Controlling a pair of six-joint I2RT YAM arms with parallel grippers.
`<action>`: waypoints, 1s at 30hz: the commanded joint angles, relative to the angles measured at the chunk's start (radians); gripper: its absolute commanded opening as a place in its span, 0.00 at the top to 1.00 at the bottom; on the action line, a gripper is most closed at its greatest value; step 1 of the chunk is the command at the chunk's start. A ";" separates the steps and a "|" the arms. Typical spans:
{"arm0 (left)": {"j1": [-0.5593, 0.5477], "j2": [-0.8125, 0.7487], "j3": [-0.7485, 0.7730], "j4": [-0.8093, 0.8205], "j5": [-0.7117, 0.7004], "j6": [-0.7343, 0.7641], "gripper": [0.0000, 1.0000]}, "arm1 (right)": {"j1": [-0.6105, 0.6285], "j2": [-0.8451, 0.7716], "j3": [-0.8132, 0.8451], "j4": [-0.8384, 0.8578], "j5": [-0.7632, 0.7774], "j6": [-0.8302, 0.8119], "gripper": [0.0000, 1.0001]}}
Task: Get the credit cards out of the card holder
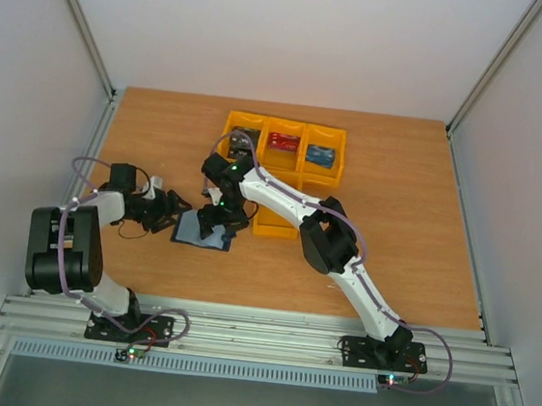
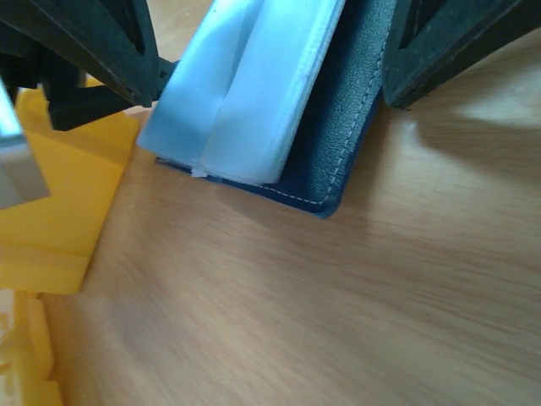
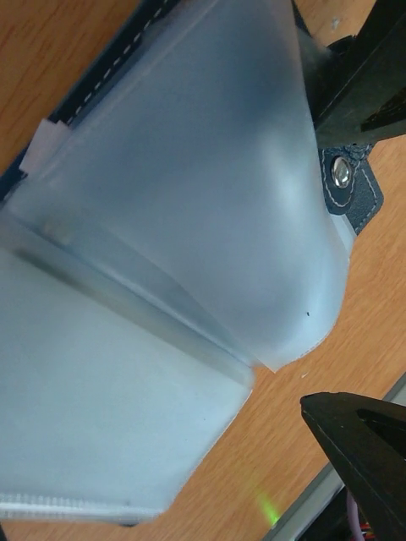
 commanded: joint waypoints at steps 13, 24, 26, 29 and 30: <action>-0.111 -0.044 0.007 0.076 0.145 0.027 0.52 | -0.031 0.010 -0.060 0.102 -0.104 0.026 0.21; -0.141 0.029 0.049 -0.006 0.043 0.102 0.63 | -0.048 -0.033 -0.130 0.159 -0.107 0.058 0.23; -0.145 0.029 0.058 -0.026 0.016 0.128 0.63 | -0.050 -0.040 -0.146 0.181 -0.119 0.064 0.26; -0.146 0.014 0.052 -0.036 -0.009 0.168 0.56 | -0.054 -0.051 -0.160 0.193 -0.109 0.070 0.28; -0.146 0.004 0.047 -0.033 0.000 0.174 0.54 | -0.056 -0.054 -0.165 0.195 -0.104 0.074 0.29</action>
